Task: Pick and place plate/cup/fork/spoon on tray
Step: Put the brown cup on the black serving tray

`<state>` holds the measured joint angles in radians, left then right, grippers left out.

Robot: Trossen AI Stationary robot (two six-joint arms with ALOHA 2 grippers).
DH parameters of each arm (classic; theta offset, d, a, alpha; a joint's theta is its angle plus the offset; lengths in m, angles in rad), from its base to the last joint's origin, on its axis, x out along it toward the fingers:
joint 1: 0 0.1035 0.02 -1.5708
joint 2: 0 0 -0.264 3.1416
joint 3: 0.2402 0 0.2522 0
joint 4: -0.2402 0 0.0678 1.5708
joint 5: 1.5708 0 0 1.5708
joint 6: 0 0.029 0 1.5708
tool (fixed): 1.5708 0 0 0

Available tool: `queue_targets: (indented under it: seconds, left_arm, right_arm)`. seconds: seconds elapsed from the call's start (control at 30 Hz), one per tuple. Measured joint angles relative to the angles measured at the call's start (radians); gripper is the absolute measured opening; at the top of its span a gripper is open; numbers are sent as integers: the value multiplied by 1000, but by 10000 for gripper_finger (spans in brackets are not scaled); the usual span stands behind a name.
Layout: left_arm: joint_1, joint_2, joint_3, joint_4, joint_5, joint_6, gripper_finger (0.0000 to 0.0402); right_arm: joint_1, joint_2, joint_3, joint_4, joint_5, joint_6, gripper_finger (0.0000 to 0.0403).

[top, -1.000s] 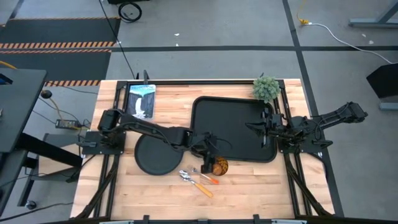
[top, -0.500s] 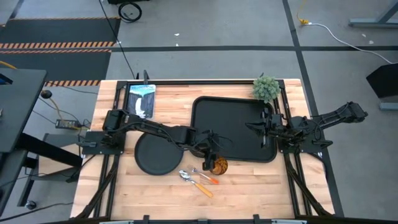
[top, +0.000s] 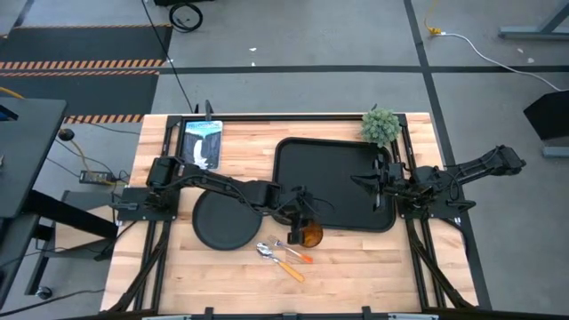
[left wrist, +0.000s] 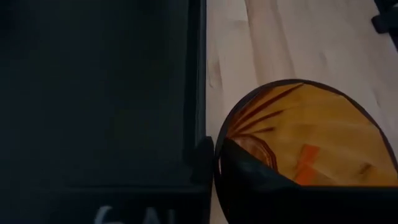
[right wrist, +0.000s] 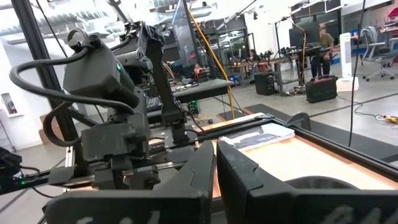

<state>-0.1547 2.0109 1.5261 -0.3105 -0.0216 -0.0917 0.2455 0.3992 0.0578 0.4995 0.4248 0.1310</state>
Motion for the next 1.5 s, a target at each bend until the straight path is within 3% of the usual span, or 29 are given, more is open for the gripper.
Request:
queue_targets:
  seconds: [0.2, 0.33, 0.5, 0.8, 1.0, 1.33, 1.5]
  left_arm:
    - [0, 0, 8, 30, -2, 21, 15]
    - [0, 0, 87, -19, 49, 22, 24]
    - [21, -2, 184, -56, 20, 101, 25]
    - [233, 27, 195, 19, -3, 111, 22]
    - [339, 124, 224, 174, 131, 55, 20]
    - [407, 401, 658, -9, 162, 148, 20]
    - [440, 500, 791, -68, 148, 175, 20]
  right_arm:
    - [0, 0, 0, 0, 0, 0, 27]
    - [0, 0, 0, 0, 0, 0, 27]
    - [0, 0, 0, 0, 0, 0, 27]
    - [0, 0, 0, 0, 0, 0, 27]
    - [0, 0, 0, -2, 1, 0, 27]
    - [0, 2, 0, 0, -3, 0, 27]
    - [0, 2, 0, 1, -2, 0, 27]
